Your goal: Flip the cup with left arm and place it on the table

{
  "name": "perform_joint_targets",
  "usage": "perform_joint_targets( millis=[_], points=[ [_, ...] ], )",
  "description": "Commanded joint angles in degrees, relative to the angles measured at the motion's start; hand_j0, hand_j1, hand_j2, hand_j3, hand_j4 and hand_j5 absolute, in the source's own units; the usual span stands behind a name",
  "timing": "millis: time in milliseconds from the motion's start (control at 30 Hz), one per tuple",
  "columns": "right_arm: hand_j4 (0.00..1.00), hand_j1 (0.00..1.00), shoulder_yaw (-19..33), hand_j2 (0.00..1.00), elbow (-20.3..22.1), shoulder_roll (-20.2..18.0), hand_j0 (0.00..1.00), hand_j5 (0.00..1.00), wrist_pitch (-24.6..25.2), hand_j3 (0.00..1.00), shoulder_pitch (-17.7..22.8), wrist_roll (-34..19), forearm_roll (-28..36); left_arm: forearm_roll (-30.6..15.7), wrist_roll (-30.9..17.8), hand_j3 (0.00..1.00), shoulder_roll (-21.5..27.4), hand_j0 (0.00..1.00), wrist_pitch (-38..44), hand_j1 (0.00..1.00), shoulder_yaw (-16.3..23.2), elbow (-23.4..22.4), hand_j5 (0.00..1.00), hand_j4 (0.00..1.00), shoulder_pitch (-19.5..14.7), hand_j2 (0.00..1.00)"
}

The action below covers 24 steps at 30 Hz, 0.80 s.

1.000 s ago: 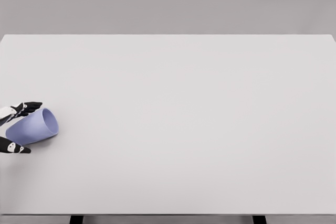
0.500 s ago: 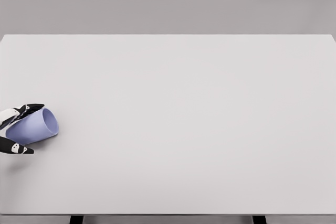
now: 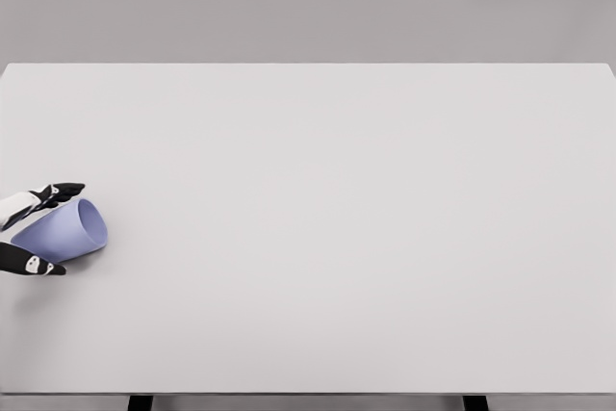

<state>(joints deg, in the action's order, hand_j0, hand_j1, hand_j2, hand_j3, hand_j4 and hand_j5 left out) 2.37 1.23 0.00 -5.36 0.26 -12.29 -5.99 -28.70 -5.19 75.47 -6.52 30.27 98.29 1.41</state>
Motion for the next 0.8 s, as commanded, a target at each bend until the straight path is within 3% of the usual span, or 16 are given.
perform_joint_targets(
  millis=[0,367,767],
  points=[
    [1.00,1.00,0.01,1.00,0.00,0.00,1.00,1.00,-0.01,1.00,0.00,-0.01,-0.07,1.01,0.01,1.00,-0.50,1.00,0.10,1.00,-0.04,0.06,1.00,1.00,0.00,1.00],
    [1.00,1.00,0.01,1.00,0.00,0.00,1.00,1.00,-0.01,1.00,0.00,-0.01,0.02,1.98,-0.08,1.00,-2.61,1.00,2.83,1.00,0.05,-0.12,1.00,1.00,-0.53,1.00],
    [1.00,1.00,0.01,1.00,0.00,0.00,1.00,1.00,-0.01,1.00,0.00,-0.01,0.02,1.27,-0.26,0.68,-2.61,0.68,2.57,0.68,-0.04,-0.12,0.68,0.68,-0.70,0.68]
  ],
)
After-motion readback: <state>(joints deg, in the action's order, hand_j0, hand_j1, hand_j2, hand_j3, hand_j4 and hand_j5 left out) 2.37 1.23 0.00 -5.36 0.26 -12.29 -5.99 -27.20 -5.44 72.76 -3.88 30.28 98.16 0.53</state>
